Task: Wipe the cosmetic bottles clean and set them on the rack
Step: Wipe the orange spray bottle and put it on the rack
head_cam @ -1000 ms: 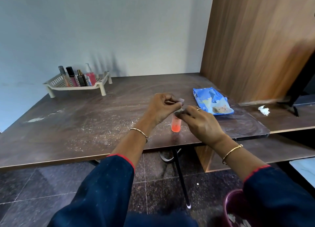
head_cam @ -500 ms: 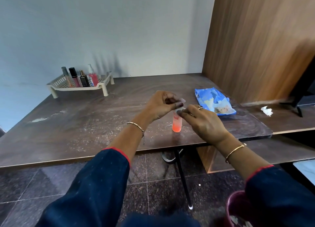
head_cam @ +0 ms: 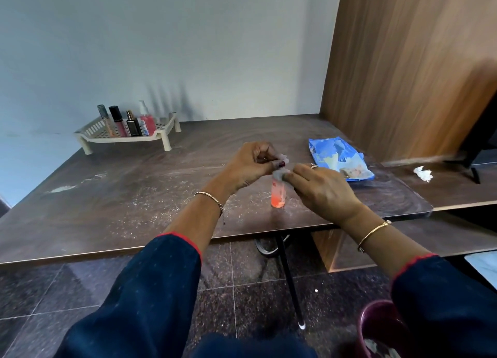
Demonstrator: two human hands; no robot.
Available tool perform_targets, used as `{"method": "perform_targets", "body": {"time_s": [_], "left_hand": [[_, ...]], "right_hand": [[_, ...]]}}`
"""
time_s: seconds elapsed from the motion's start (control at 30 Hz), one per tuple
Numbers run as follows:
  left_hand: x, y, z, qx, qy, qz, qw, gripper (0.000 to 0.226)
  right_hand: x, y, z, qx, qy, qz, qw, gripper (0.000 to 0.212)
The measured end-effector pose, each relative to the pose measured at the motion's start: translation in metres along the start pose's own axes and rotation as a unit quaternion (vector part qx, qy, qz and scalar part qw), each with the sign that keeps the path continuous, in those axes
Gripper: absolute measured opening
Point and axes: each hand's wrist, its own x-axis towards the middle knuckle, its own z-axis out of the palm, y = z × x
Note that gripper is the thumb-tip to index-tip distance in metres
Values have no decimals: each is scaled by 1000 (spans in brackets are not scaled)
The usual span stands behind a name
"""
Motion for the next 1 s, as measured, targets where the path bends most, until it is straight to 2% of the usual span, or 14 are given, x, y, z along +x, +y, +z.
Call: {"method": "perform_targets", "body": {"time_s": [0.1,0.17,0.23,0.43,0.57,0.67,0.73,0.87,0.93,1.0], "left_hand": [[-2,0,1,-3,10,-4,1000,10],[-3,0,2,2,12,-10,1000,15],[-3,1,2,1,10,-11,1000,17],[-5,4,1,9,-8,-5,1000,16],[-6,1,2,7,20,-14,1000,10],[-7,0,7,25,40,3,999,17],[-5,-1,10,39,44,16,998,21],[-2,-1,8,23,24,6,999,18],[-1,-1,5,23,12,3,1000,17],[-1,-1,3,27,5,6,1000,18]], "right_hand": [[-18,-6,15,8,-69,-83,994,20],[-24,-6,19,9,-108,-102,989,17],[-19,-3,15,-13,-98,-94,991,11],[4,-2,-2,-15,13,29,999,24],[-9,-11,10,0,-31,-15,999,19],[-22,-12,18,21,-86,-44,995,14],[-21,-10,16,18,-67,-31,997,17],[-6,-7,7,-6,30,16,999,23],[-7,-10,8,-9,30,1,999,20],[-15,-15,13,-9,-10,-36,999,20]]}}
